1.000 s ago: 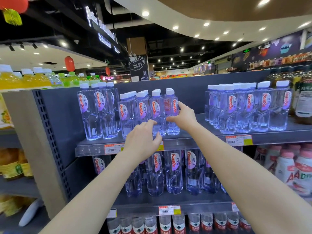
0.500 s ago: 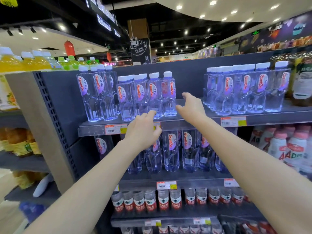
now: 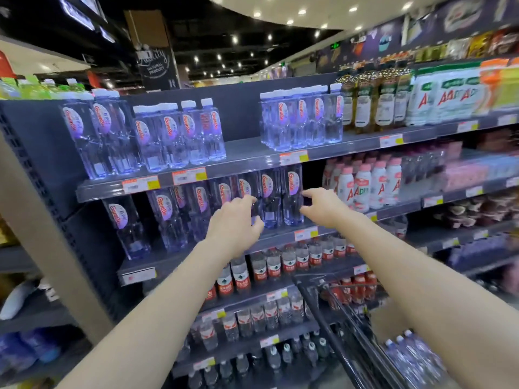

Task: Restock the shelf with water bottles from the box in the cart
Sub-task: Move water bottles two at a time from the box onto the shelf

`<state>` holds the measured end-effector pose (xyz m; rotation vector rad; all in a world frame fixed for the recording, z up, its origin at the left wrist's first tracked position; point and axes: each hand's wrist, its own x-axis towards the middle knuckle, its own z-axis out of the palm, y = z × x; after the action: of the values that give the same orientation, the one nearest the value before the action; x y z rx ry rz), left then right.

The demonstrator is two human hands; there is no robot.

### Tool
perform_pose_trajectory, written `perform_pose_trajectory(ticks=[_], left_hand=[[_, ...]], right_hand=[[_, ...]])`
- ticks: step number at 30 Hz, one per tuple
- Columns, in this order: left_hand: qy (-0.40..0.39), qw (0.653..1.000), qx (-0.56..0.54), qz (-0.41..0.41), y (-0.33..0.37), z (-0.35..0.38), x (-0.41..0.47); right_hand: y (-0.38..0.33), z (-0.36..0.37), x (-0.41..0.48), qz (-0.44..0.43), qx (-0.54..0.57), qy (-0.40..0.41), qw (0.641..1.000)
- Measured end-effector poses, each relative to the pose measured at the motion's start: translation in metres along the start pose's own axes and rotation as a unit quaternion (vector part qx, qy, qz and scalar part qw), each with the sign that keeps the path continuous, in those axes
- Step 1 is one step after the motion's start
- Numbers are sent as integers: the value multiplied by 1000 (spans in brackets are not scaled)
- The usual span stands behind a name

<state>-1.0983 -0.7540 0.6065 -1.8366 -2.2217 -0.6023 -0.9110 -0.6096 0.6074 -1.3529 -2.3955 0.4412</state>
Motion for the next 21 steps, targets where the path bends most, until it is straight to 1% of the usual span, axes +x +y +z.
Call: perform_pose_trajectory(ticks=[2,4,7,9,15,21], left_hand=[[-8,1000,-18,15,25,15,-19],[-34,999,-30,24,53,29,-37],[-86,995,-24,47,95,50,-54],[-93,994,-19,55,124,60,-57],[-129,988,-34,81,222,104,-51],[-172,980,-22,101,339,186,-29]], right_hand=[[23,2,-34,15,-19,-11,1000],[46,2,-68,29,-30,-28,999],[86,-1,-115,52,-47,-50,996],[115,-9,-139,68,-60,-56,994],[212,-34,-178,127,-85,-57,987],[343,-45,-195,143,-80,-83,983]])
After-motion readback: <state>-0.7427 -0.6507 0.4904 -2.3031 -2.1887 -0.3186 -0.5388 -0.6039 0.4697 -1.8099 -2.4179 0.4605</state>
